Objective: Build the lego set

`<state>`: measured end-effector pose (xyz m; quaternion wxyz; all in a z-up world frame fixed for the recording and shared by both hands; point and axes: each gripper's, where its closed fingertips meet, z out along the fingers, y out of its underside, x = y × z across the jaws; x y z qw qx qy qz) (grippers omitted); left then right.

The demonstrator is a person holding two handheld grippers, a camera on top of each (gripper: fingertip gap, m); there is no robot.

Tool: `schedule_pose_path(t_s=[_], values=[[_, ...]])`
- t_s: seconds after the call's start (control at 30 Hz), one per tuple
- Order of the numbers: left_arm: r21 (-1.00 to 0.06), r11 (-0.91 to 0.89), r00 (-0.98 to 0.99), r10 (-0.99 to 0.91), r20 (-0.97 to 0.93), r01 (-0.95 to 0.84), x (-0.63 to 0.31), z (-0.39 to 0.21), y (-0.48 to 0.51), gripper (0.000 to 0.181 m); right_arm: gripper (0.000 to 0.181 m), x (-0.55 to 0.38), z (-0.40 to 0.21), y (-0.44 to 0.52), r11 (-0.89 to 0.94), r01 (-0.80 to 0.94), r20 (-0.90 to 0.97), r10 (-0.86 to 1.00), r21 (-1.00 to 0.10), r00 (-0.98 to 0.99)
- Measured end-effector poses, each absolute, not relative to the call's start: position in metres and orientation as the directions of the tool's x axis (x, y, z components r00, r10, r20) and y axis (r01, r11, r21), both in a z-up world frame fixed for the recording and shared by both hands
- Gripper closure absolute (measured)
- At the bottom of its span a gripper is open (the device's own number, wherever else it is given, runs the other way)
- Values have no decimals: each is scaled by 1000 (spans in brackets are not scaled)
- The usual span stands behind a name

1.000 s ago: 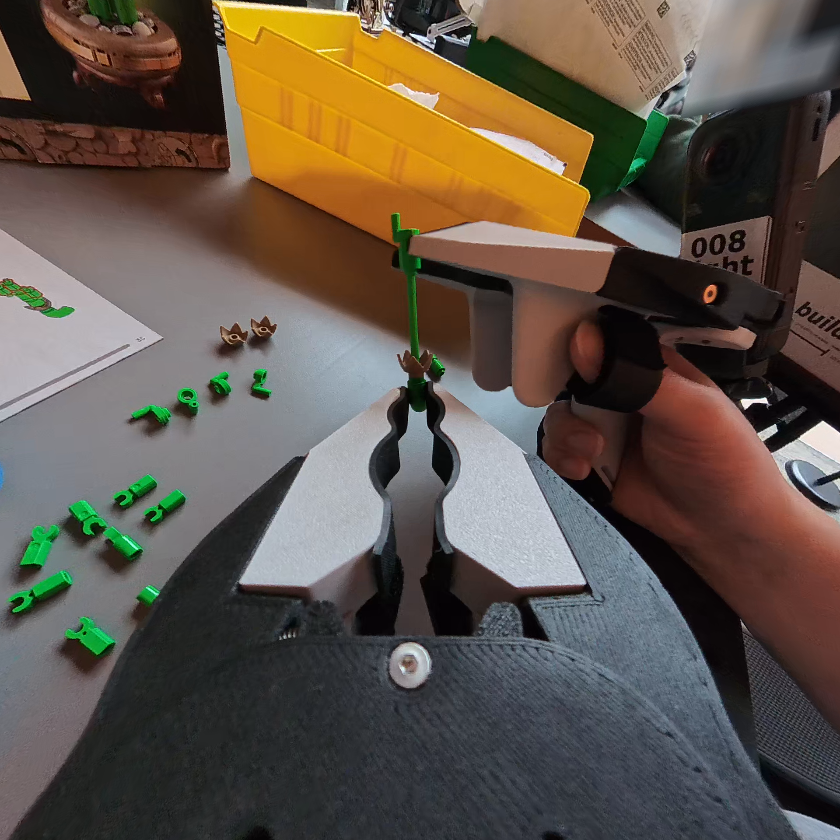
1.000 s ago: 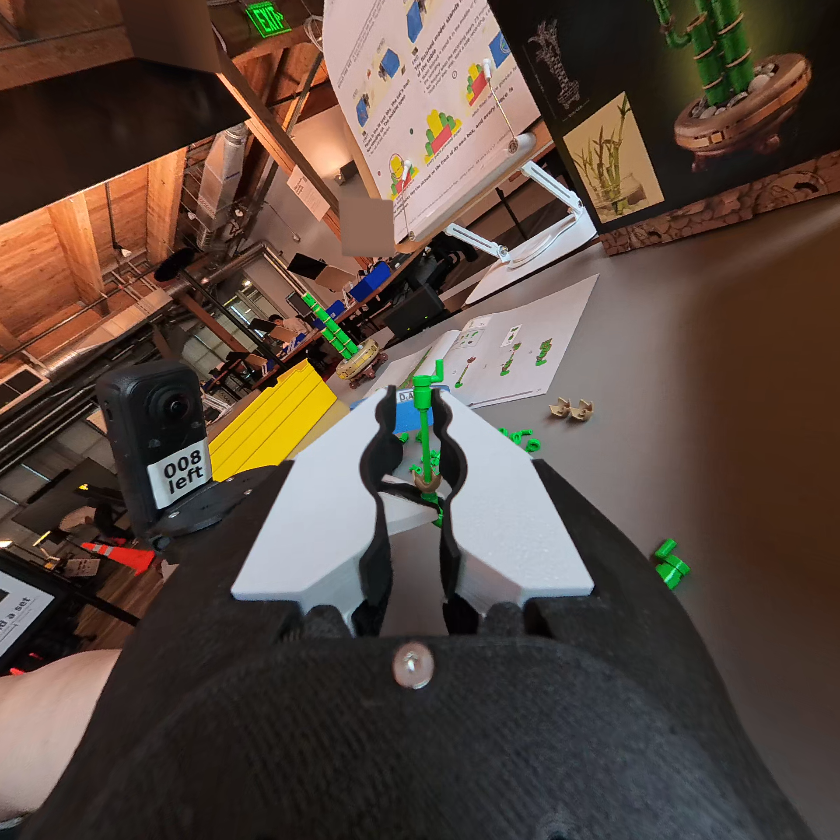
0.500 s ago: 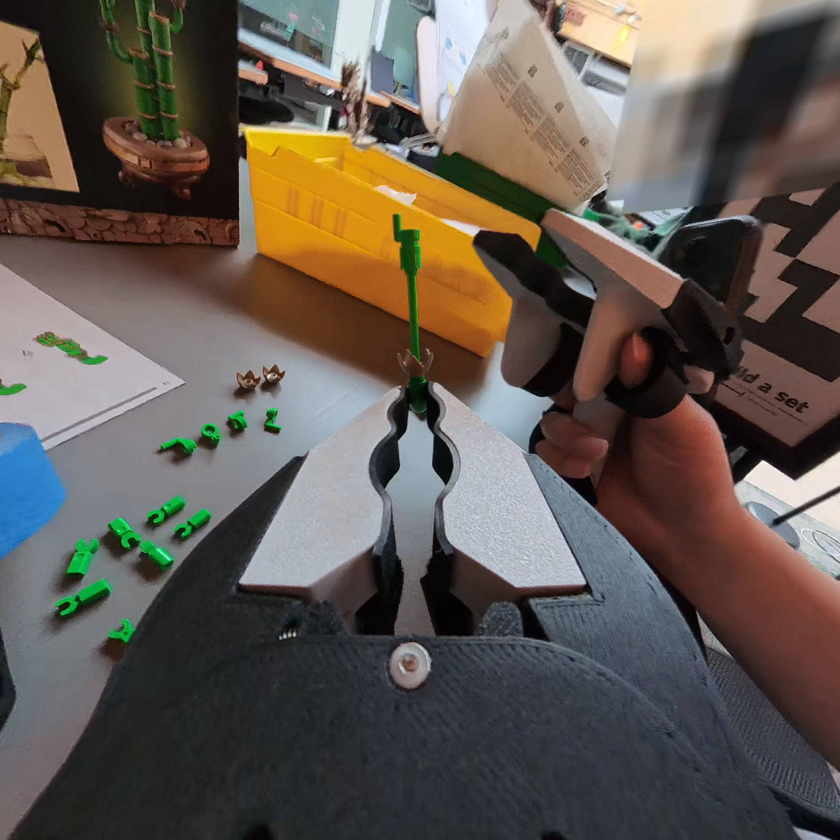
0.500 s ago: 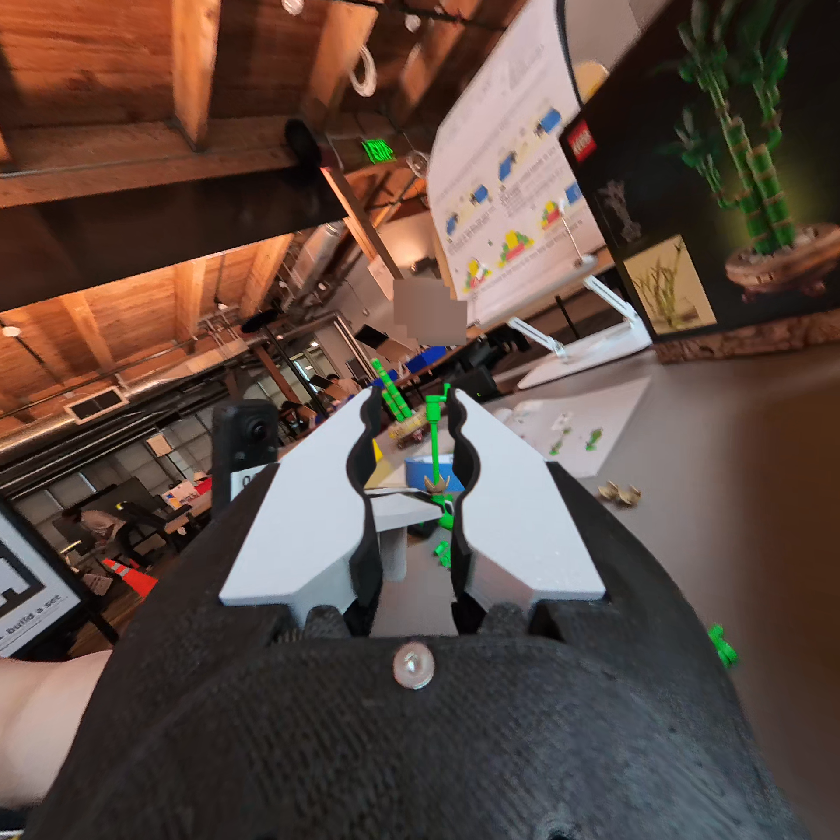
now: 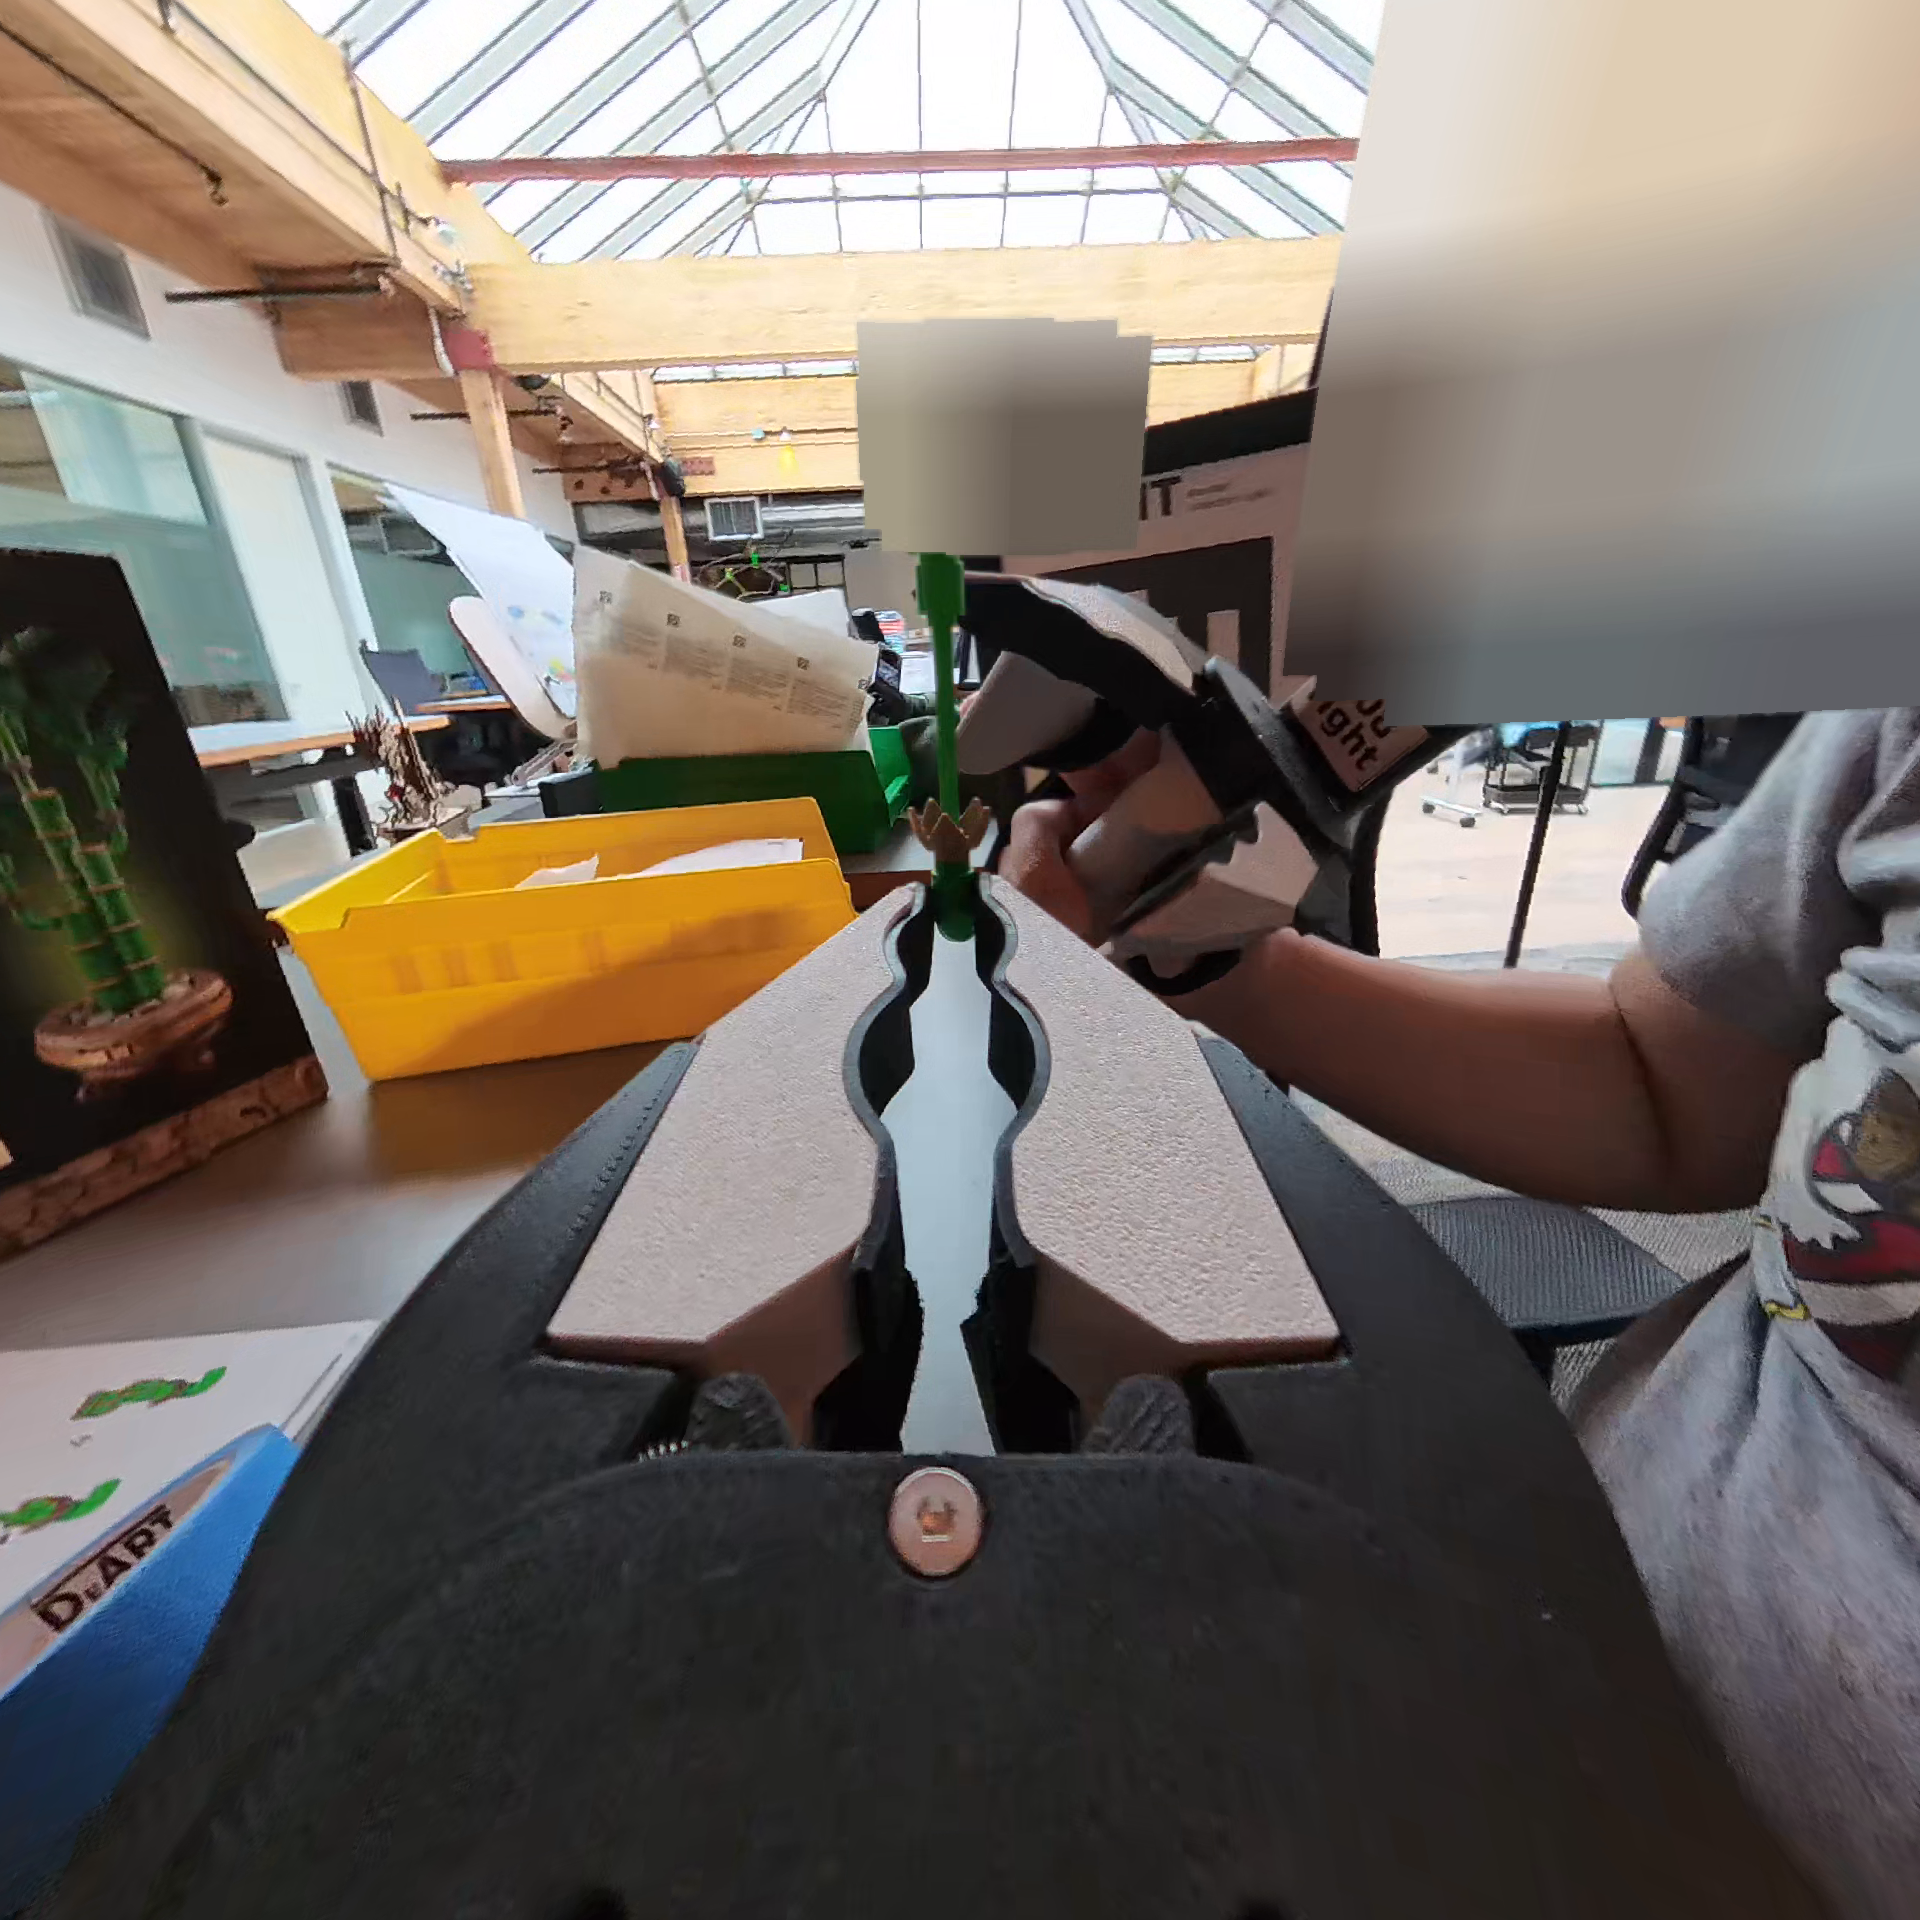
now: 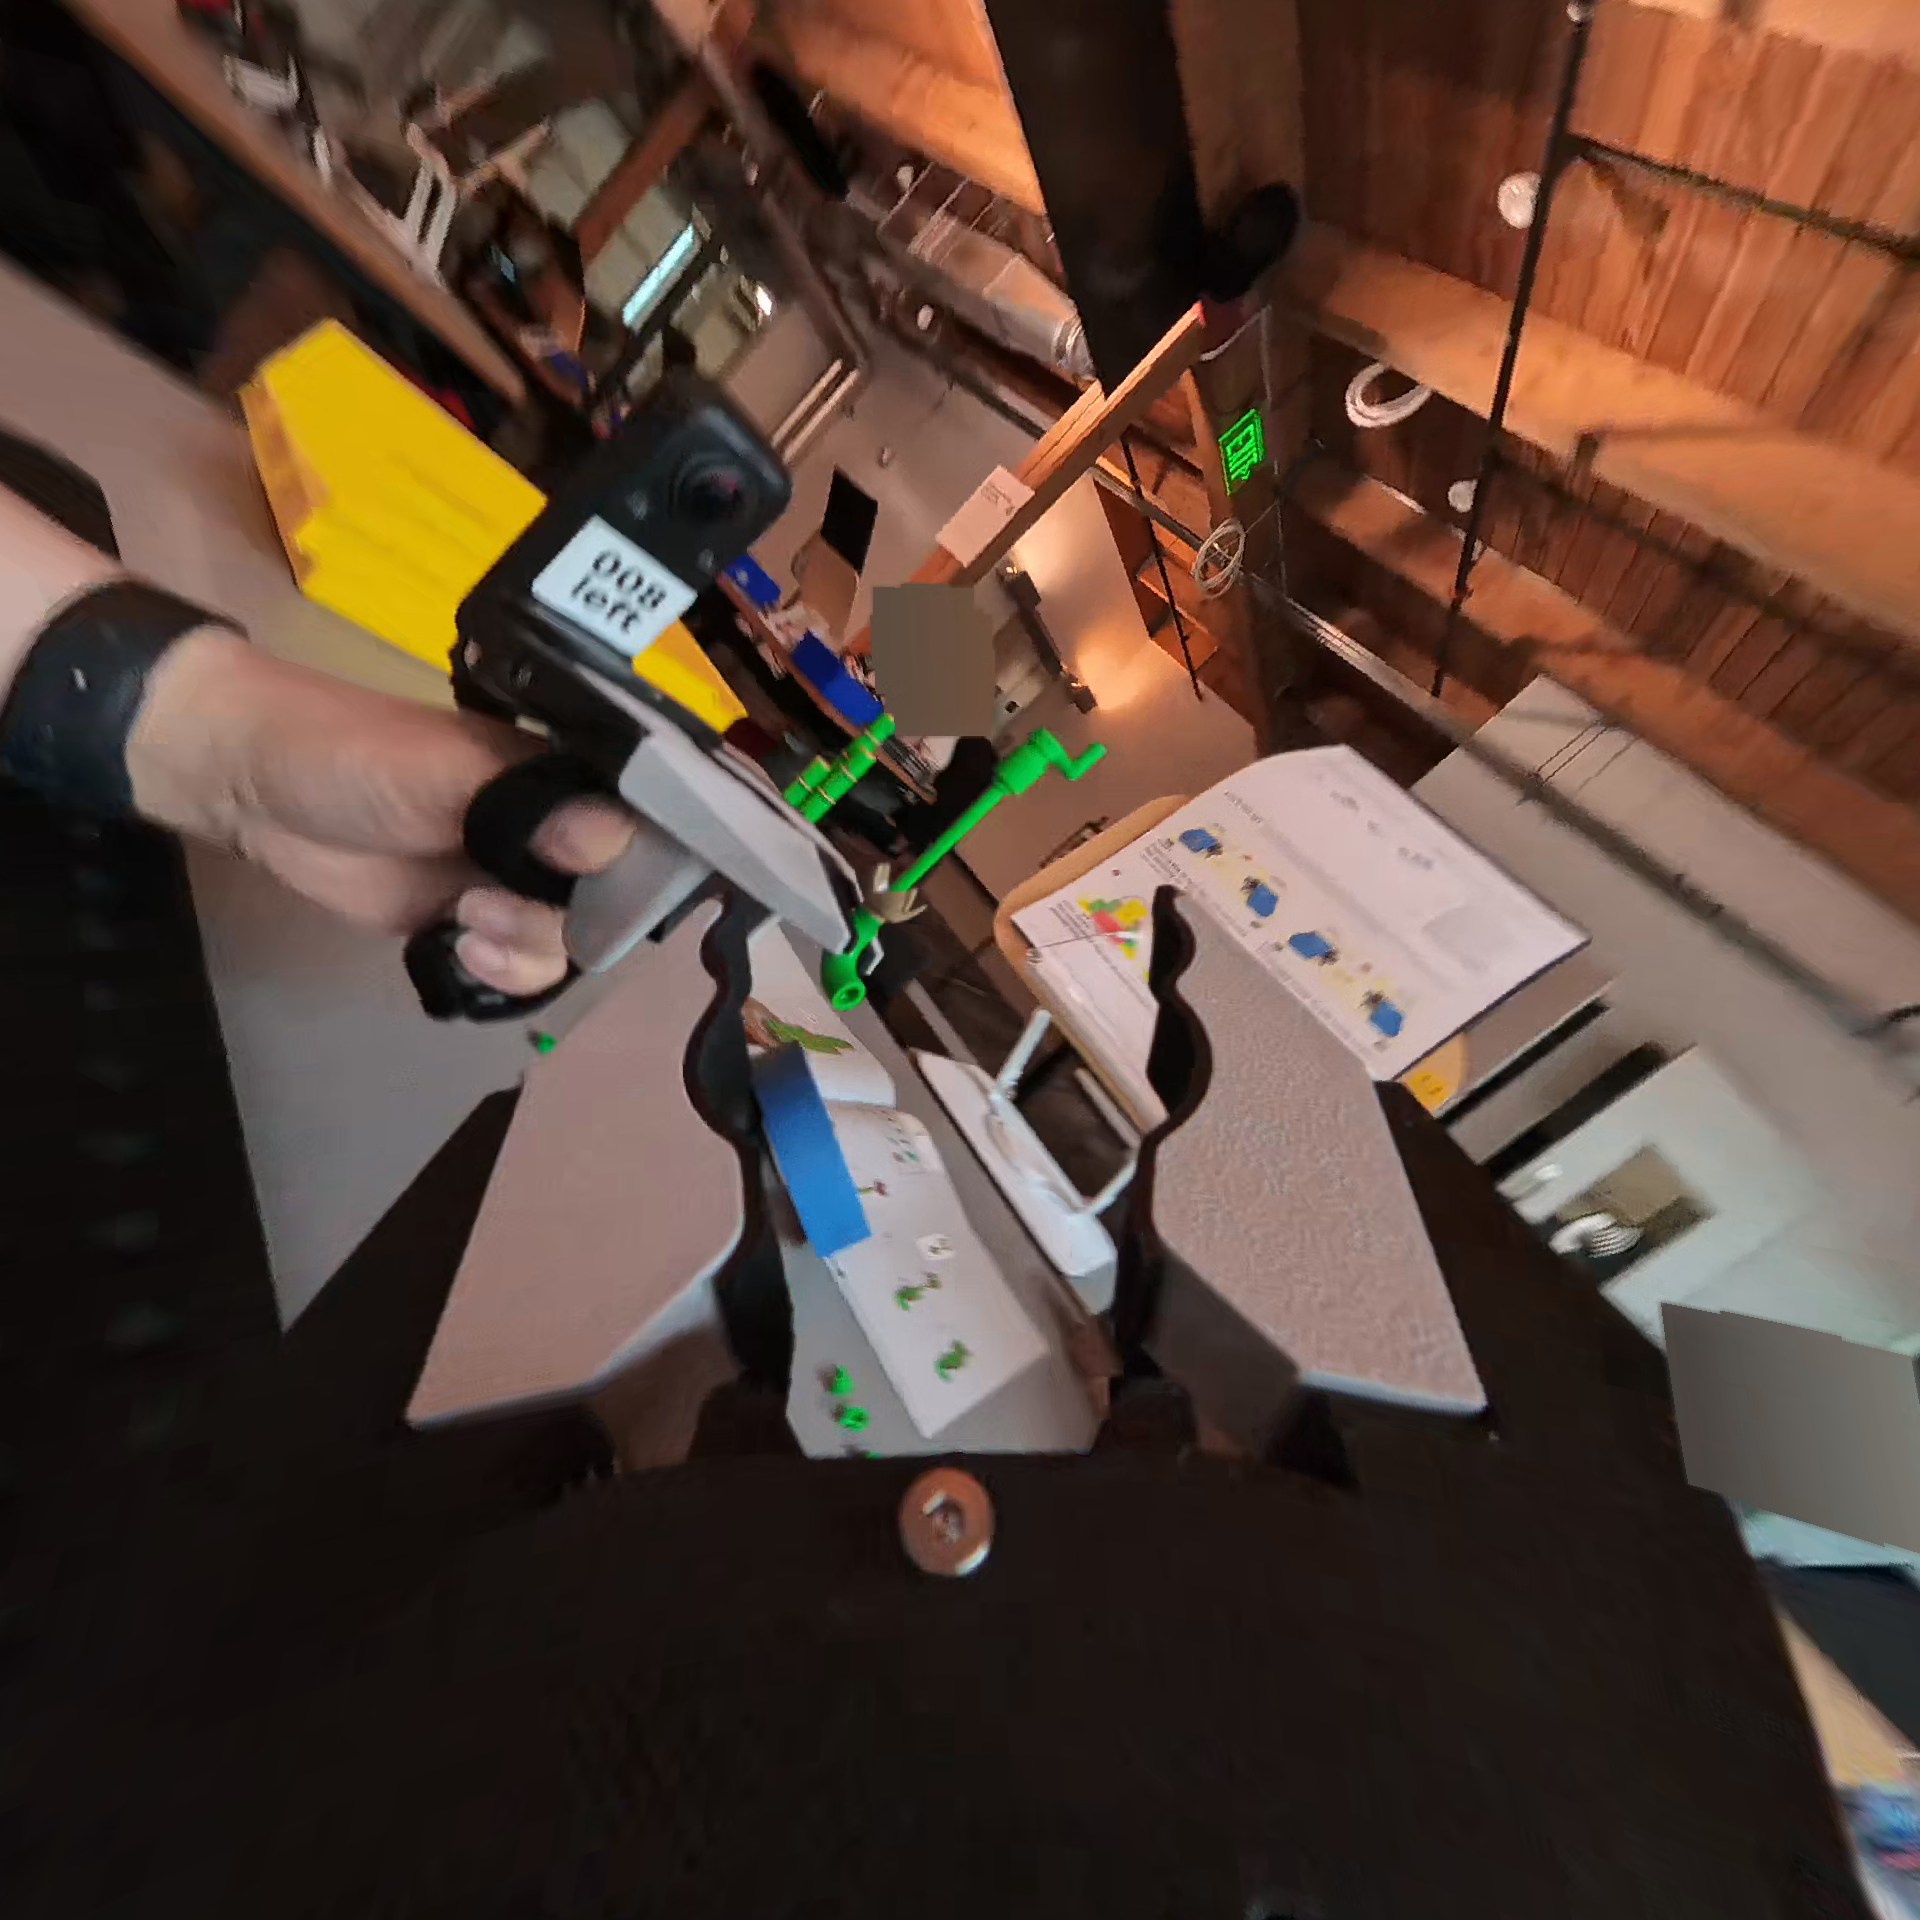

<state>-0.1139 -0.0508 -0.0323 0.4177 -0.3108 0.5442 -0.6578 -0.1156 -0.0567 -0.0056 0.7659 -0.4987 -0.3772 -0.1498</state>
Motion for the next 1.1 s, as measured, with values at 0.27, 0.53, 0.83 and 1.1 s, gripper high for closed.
schedule_pose_path(t_s=[0.27,0.53,0.83,1.1], values=[[-955,92,-470,-854,-222,283,-125,-31,-67,177,105,-134,-18,-53,438,745,841,48,-503,539],[-912,194,-429,-834,-348,361,-127,-32,-74,177,107,-131,-33,-52,418,739,831,77,-528,550],[-884,243,-397,-824,-405,399,-129,-32,-77,177,109,-130,-38,-54,405,750,837,76,-522,542],[-987,-88,-500,-866,9,135,-120,-39,-51,177,102,-123,-45,-42,357,770,839,78,-528,539]])
